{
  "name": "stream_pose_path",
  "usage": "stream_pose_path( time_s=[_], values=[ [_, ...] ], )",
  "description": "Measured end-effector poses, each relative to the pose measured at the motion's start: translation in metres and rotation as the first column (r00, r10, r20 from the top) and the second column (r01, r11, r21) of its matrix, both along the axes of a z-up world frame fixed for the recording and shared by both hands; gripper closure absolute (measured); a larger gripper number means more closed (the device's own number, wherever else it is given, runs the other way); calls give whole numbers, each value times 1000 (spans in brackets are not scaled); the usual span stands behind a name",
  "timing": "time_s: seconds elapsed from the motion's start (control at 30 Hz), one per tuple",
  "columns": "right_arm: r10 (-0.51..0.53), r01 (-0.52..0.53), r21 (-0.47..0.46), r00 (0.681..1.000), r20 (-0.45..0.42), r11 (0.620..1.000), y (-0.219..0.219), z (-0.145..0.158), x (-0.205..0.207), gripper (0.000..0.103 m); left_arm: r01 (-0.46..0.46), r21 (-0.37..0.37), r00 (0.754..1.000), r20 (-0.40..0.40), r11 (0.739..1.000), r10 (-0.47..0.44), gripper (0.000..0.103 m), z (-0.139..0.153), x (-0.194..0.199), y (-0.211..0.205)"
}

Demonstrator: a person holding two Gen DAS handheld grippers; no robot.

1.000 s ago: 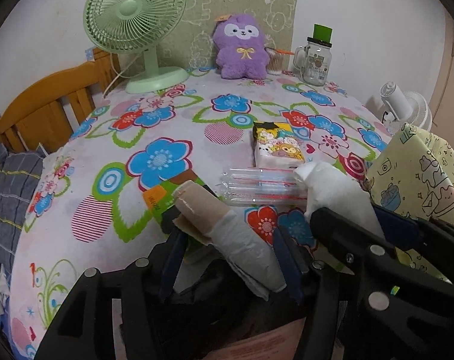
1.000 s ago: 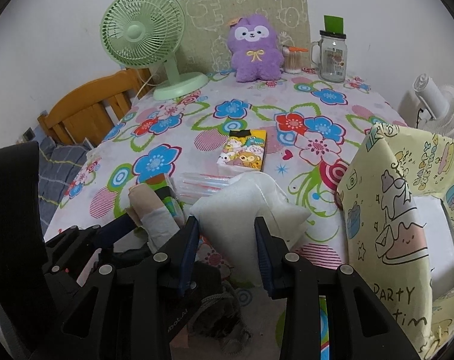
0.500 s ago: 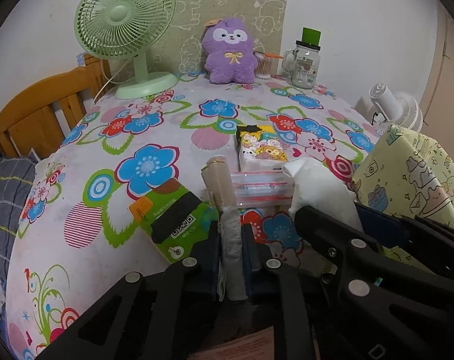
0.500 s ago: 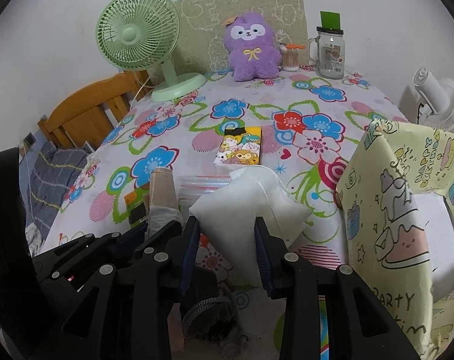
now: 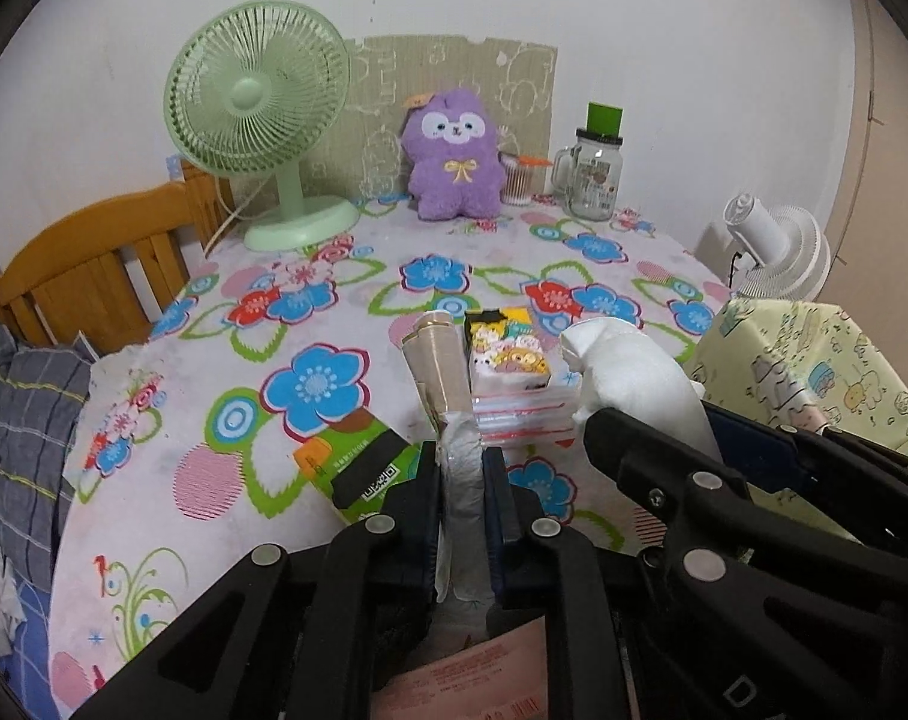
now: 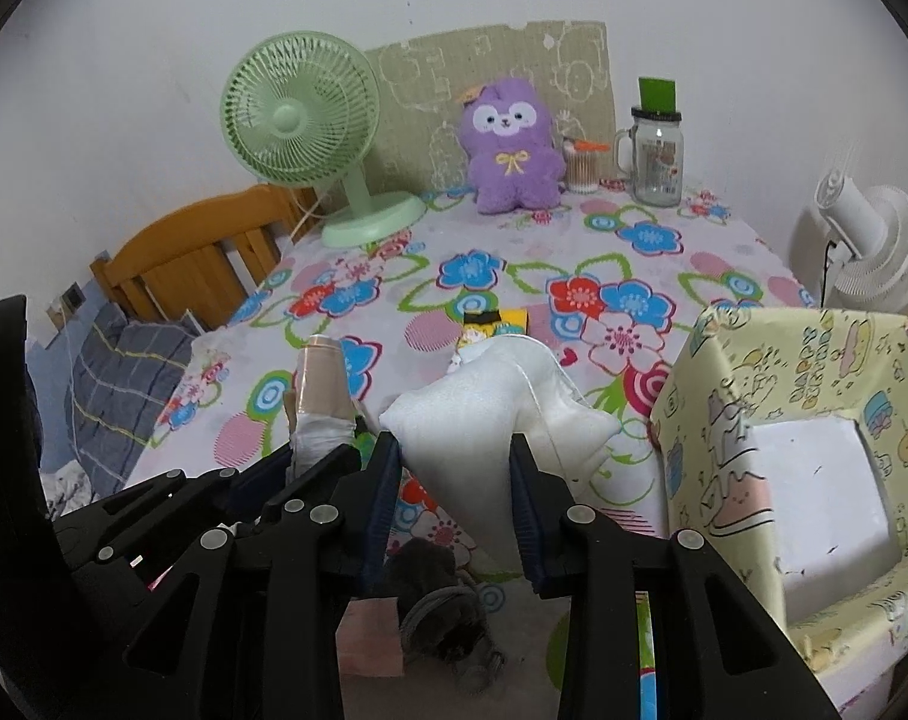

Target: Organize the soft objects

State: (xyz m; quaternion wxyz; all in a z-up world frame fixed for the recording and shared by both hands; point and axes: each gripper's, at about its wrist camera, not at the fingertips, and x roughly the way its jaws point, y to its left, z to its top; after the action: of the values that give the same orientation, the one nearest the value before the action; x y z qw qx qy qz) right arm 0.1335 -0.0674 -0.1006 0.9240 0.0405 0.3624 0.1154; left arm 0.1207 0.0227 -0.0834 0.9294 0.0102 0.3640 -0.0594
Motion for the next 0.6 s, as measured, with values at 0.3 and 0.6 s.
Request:
stream_pose_path(
  time_s=[0.3, 0.6],
  values=[
    [-7, 7, 0, 998, 61, 1000, -5, 29, -18, 65, 12, -3, 998, 57, 1000, -12, 93, 29, -20, -6],
    [-17, 18, -12, 994, 105, 1000, -17, 54, -33, 65, 18, 5, 994, 104, 1000, -18, 93, 54, -33, -20]
  ],
)
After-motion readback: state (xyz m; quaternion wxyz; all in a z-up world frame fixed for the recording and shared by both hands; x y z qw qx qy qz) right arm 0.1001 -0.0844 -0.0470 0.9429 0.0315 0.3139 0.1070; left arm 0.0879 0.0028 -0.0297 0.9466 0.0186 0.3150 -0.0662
